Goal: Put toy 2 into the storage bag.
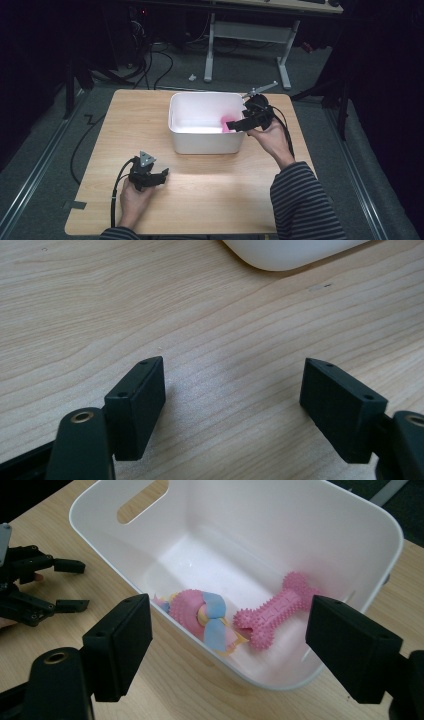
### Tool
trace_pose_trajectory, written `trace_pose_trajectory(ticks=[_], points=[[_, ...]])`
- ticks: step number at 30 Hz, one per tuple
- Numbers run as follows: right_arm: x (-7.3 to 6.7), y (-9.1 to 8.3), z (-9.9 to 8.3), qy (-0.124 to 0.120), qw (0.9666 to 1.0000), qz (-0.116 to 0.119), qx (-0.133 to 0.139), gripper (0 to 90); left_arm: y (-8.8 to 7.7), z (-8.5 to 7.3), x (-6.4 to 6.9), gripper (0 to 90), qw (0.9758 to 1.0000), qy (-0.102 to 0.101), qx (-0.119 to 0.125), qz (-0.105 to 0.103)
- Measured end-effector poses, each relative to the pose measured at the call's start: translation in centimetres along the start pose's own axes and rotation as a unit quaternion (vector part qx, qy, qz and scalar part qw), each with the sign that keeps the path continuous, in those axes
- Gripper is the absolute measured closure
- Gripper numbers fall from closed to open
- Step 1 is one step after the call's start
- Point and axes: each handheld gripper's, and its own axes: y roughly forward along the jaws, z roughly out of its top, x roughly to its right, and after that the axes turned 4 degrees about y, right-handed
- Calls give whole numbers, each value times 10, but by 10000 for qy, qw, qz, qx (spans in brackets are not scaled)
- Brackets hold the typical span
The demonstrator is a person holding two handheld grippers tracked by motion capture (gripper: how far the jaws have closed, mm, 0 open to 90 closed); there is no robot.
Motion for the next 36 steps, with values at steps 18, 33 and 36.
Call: trace_pose_trajectory(ticks=[18, 33, 36], points=[[18, -38, -49, 250, 9983, -141, 511, 223, 0, 0, 0, 266, 10000, 4, -6, 5], [22, -64, -88, 429, 9949, -289, 863, 247, 0, 0, 0, 266, 10000, 4, -14, 7], [22, -65, -94, 454, 9949, -303, 854, 247, 0, 0, 0, 266, 10000, 2, -5, 6]])
